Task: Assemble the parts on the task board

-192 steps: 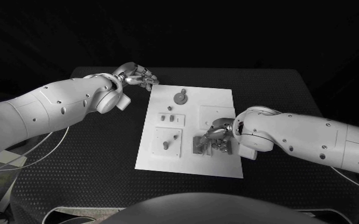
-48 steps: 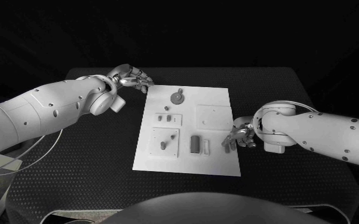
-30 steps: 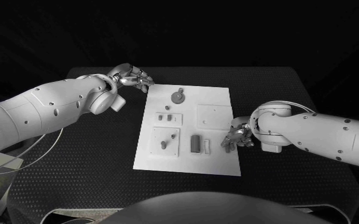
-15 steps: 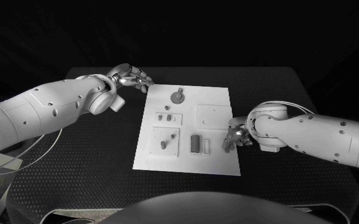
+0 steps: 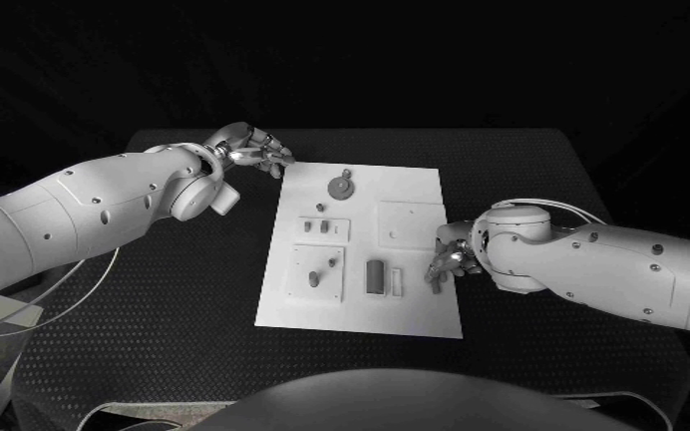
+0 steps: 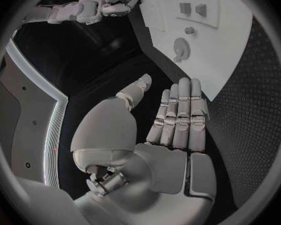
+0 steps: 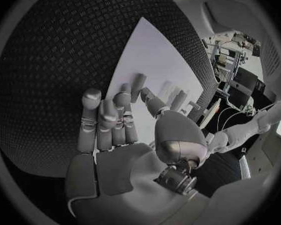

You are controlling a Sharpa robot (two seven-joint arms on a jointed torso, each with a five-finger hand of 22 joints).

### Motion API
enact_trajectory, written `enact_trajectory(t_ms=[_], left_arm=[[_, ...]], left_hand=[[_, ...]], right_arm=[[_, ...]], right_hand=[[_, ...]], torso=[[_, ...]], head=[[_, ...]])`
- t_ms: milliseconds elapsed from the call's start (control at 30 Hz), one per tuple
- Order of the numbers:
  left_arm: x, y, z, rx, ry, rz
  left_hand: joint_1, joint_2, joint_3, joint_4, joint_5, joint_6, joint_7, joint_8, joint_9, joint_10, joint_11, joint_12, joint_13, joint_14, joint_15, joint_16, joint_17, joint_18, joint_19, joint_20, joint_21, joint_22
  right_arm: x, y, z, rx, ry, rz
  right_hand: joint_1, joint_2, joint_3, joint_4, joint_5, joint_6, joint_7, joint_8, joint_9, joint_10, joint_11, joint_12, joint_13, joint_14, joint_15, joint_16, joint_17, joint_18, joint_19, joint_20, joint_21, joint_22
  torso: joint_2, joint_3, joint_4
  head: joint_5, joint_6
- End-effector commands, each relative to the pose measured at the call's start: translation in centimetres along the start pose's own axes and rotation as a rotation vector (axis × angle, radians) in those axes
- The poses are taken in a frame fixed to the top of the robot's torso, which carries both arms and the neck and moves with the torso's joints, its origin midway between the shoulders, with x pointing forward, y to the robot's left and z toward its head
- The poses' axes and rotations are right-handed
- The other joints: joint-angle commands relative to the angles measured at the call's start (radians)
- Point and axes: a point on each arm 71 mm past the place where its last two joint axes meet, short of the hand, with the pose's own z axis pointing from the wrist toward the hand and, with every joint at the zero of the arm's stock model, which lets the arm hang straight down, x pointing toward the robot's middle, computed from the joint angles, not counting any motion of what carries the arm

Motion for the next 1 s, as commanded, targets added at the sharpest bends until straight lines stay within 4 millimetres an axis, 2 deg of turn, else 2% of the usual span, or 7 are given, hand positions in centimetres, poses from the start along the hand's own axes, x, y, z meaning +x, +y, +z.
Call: enact_trajectory(t_ms=[33,267,333,367,600,867,1000], left_arm=[[0.14,-0.15,0.01,0.009,0.014,-0.001],[0.15,-0.14,0.02,0.008,0.015,-0.001],[0.15,-0.14,0.02,0.008,0.015,-0.001],[0.16,-0.15,0.03,0.008,0.015,-0.001],[0.16,-0.14,0.02,0.007,0.015,-0.001],[0.20,-0.13,0.02,0.005,0.019,0.000],[0.17,-0.12,0.01,0.005,0.017,0.000]], left_hand=[[-0.007,0.003,-0.001,0.006,0.006,-0.007,-0.002,0.006,-0.002,-0.006,0.001,0.005,0.001,0.005,0.002,-0.004,0.002,-0.001,-0.007,0.002,0.001,-0.001],[-0.007,0.003,-0.001,0.006,0.006,-0.007,-0.002,0.007,-0.002,-0.006,0.001,0.005,0.002,0.006,0.002,-0.004,0.002,-0.001,-0.006,0.002,0.001,-0.001],[-0.007,0.003,-0.001,0.006,0.006,-0.007,-0.002,0.006,-0.002,-0.007,0.001,0.005,0.002,0.006,0.002,-0.004,0.003,-0.001,-0.006,0.002,0.001,-0.001],[-0.007,0.003,-0.001,0.007,0.006,-0.007,-0.002,0.006,-0.002,-0.007,0.001,0.005,0.002,0.006,0.002,-0.004,0.003,-0.001,-0.006,0.002,0.001,-0.001],[-0.007,0.003,-0.001,0.007,0.006,-0.007,-0.002,0.006,-0.002,-0.007,0.001,0.006,0.002,0.006,0.001,-0.005,0.003,-0.001,-0.006,0.002,0.001,-0.001],[-0.007,0.002,-0.002,0.007,0.006,-0.008,-0.002,0.006,-0.002,-0.007,0.001,0.006,0.002,0.007,0.001,-0.005,0.004,-0.001,-0.006,0.002,0.001,-0.001],[-0.008,0.002,-0.002,0.007,0.006,-0.008,-0.002,0.006,-0.002,-0.008,0.001,0.006,0.002,0.007,0.001,-0.005,0.004,-0.001,-0.006,0.002,0.001,-0.001]], right_arm=[[-0.12,-0.16,0.11,0.028,-0.091,-0.035],[0.02,0.25,0.01,0.012,-0.094,-0.035],[0.09,0.29,0.01,0.009,-0.085,-0.033],[0.17,0.28,0.03,0.009,-0.073,-0.032],[0.68,0.06,0.09,0.008,-0.001,-0.002],[0.63,-0.33,0.22,0.014,-0.002,0.033],[0.61,-0.48,0.30,0.014,0.001,0.054]], right_hand=[[0.019,0.001,-0.005,-0.001,0.003,-0.054,0.047,-0.053,-0.009,-0.001,0.005,0.007,0.002,0.000,0.008,-0.004,0.000,0.016,-0.004,-0.004,0.000,0.011],[0.084,0.014,0.000,-0.002,0.004,-0.067,0.052,-0.064,-0.022,-0.002,0.011,0.011,0.003,0.002,0.013,-0.004,0.001,0.016,-0.002,-0.006,0.001,0.012],[0.113,0.023,0.019,0.000,0.146,-0.068,0.055,-0.066,-0.027,-0.003,0.013,0.011,0.003,0.002,0.016,-0.005,0.001,0.013,-0.003,-0.004,0.001,0.012],[0.124,0.024,0.021,-0.001,0.166,-0.069,0.056,-0.067,-0.030,-0.003,0.014,0.011,0.002,0.003,0.017,-0.006,0.001,0.016,-0.002,-0.002,0.002,0.013],[0.163,0.020,0.022,-0.002,0.205,-0.068,0.057,-0.068,-0.041,-0.006,0.016,0.012,0.001,0.003,0.019,-0.007,0.002,0.016,-0.006,0.003,0.003,0.015],[0.229,0.031,0.025,-0.003,0.288,-0.063,0.057,-0.064,-0.049,-0.007,0.015,0.016,0.000,0.002,0.019,-0.006,0.005,0.016,-0.009,0.006,0.008,0.017],[0.230,0.032,0.021,-0.003,0.298,-0.061,0.057,-0.062,-0.050,-0.007,0.015,0.016,0.000,0.002,0.019,-0.006,0.006,0.016,-0.009,0.007,0.009,0.017]], torso=[[0.001,0.0007,0.0002],[0.001,0.0010,-0.0003],[0.001,0.0007,-0.0004],[0.000,0.0005,-0.0003],[0.000,0.0002,-0.0006],[0.000,0.0003,0.0002],[0.000,0.0005,0.0003]], head=[[0.000,0.000],[0.000,0.000],[-0.001,0.000],[-0.001,0.000],[-0.002,0.000],[-0.001,0.000],[-0.001,0.000]])
